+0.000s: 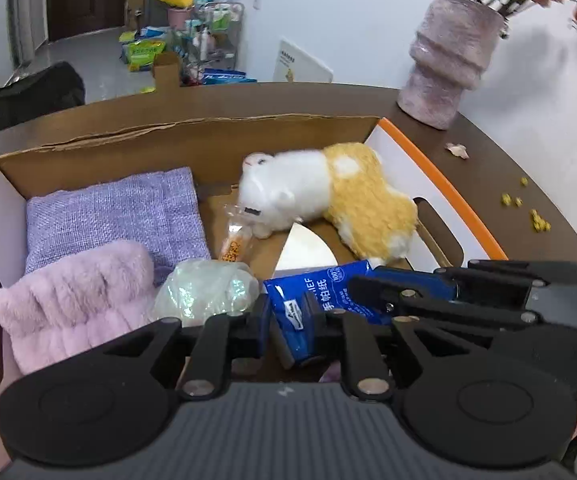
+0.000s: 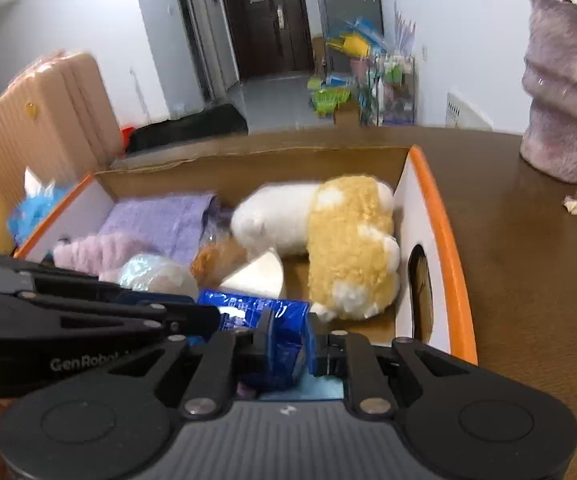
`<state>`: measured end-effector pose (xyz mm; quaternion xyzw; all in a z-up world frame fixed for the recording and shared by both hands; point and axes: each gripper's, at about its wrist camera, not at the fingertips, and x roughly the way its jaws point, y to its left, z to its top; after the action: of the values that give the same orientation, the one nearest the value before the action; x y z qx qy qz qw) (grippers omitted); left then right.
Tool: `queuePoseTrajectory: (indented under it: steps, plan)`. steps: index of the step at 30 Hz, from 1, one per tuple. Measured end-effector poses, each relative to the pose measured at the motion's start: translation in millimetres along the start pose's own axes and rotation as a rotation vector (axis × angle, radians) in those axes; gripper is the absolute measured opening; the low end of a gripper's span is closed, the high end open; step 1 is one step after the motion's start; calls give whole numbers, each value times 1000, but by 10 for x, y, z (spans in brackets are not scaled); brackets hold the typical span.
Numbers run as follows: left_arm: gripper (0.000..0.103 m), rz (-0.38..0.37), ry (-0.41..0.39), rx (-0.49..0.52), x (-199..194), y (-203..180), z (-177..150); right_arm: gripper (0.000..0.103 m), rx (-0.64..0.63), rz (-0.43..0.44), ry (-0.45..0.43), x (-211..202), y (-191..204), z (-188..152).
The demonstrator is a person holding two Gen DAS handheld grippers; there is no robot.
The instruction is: Organize soft objects
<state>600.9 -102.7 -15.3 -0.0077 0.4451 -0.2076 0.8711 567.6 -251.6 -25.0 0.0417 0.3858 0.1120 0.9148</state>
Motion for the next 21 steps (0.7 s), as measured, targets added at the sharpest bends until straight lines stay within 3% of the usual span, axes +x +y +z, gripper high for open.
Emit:
queuePoseTrajectory:
  steps: [5, 7, 9, 14, 16, 19, 21]
  plan:
    - [23, -17, 18, -52, -176, 56, 31, 25, 55, 16, 20, -107, -33, 62]
    - [28, -3, -31, -41, -469, 42, 21, 28, 41, 7, -8, -289, -26, 109]
    - [37, 29, -88, -21, -807, 18, 22, 38, 18, -9, -59, -589, -17, 166]
    - [42, 122, -213, 4, -1709, 28, -81, 50, -79, -35, -167, -1412, 63, 304]
    - [49, 167, -253, 6, -2025, 56, -222, 55, -106, -53, -202, -1709, 76, 285]
    - [70, 223, -341, -17, -2400, 108, -507, 58, -102, -53, -248, -2022, 56, 198]
    - [78, 259, -409, -13, -2552, 107, -738, 72, -82, -21, -300, -2186, 40, 63]
